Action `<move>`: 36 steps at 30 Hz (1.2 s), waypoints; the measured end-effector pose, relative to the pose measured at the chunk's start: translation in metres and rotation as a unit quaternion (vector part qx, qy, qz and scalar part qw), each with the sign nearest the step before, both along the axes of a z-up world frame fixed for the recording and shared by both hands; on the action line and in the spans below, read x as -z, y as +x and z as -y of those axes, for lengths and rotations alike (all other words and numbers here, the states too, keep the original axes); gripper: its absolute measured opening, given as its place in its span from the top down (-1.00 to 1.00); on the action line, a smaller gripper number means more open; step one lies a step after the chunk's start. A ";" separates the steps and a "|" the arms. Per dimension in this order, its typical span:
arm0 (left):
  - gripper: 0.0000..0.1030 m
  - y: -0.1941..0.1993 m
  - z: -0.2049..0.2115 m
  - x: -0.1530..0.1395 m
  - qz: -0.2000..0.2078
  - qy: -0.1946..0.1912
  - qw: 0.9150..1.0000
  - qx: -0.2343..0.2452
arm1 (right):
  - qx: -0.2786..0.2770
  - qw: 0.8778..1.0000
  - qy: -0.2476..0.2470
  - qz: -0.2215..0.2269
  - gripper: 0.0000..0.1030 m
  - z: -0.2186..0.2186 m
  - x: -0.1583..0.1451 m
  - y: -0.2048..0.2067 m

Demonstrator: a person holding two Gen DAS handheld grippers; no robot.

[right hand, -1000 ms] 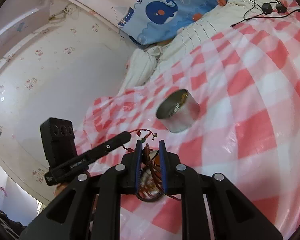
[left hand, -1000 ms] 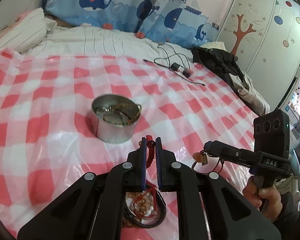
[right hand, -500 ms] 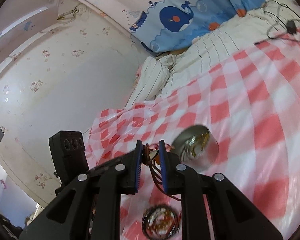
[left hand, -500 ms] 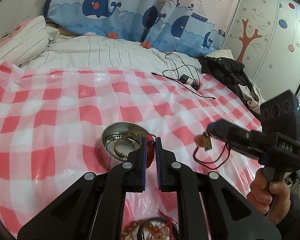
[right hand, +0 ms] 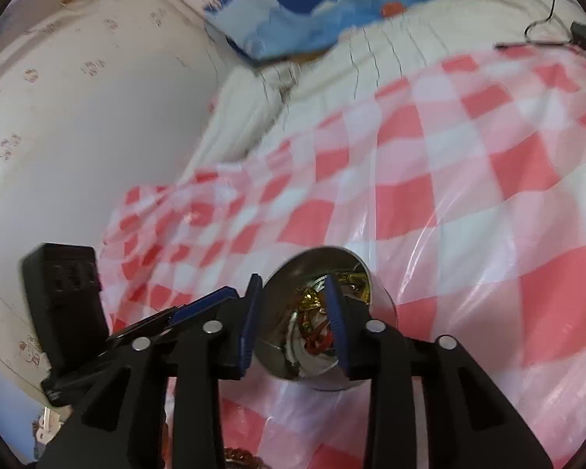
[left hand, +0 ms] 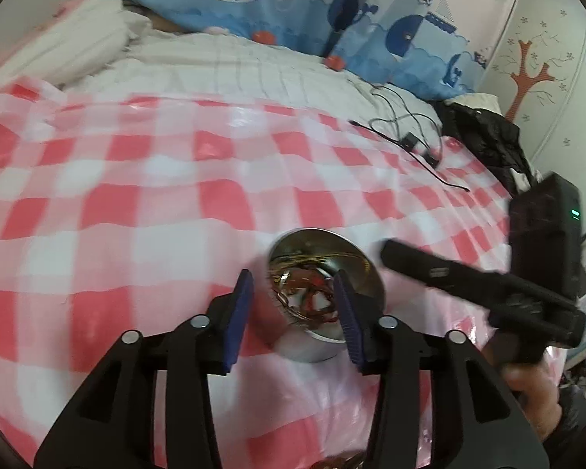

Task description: Organize jewelry

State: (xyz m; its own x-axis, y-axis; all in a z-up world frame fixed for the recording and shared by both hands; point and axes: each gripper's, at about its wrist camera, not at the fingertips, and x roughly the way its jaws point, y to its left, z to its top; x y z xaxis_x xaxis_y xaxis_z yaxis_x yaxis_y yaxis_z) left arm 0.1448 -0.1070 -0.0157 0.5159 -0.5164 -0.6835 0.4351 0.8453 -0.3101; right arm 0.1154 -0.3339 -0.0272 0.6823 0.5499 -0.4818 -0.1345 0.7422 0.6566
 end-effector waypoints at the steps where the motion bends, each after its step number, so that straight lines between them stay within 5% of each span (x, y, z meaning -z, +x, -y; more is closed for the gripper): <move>1: 0.16 -0.003 -0.004 -0.002 0.002 0.000 1.000 -0.005 | 0.003 1.000 0.003 0.004 0.24 0.004 -0.004 -0.008; 6: -0.08 -0.039 -0.015 -0.012 0.035 0.056 0.997 -0.030 | 0.008 1.000 -0.020 0.002 0.12 0.011 -0.012 -0.064; 11: -0.65 -0.091 -0.034 -0.021 0.082 0.115 0.986 -0.085 | 0.017 0.996 -0.081 -0.031 -0.04 0.003 -0.001 -0.126; 14: -0.78 -0.114 -0.045 -0.023 0.098 0.135 0.980 -0.111 | 0.025 0.993 -0.106 -0.040 -0.08 -0.004 0.009 -0.149; 23: -0.85 -0.174 -0.064 -0.018 0.117 0.157 0.972 -0.132 | 0.052 0.984 -0.160 -0.053 -0.16 -0.020 0.036 -0.180; 36: -0.85 -0.187 -0.072 -0.017 0.124 0.140 0.973 -0.132 | 0.062 0.976 -0.201 -0.052 -0.37 -0.029 0.039 -0.178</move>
State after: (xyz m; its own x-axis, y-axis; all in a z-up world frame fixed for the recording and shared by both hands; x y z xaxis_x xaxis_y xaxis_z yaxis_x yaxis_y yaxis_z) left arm -0.0419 -0.0354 0.0018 0.7721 -0.1547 -0.6164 0.2240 0.9739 0.0361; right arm -0.0622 -0.3048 -0.0666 0.6675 0.2175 -0.7121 0.0256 0.9491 0.3139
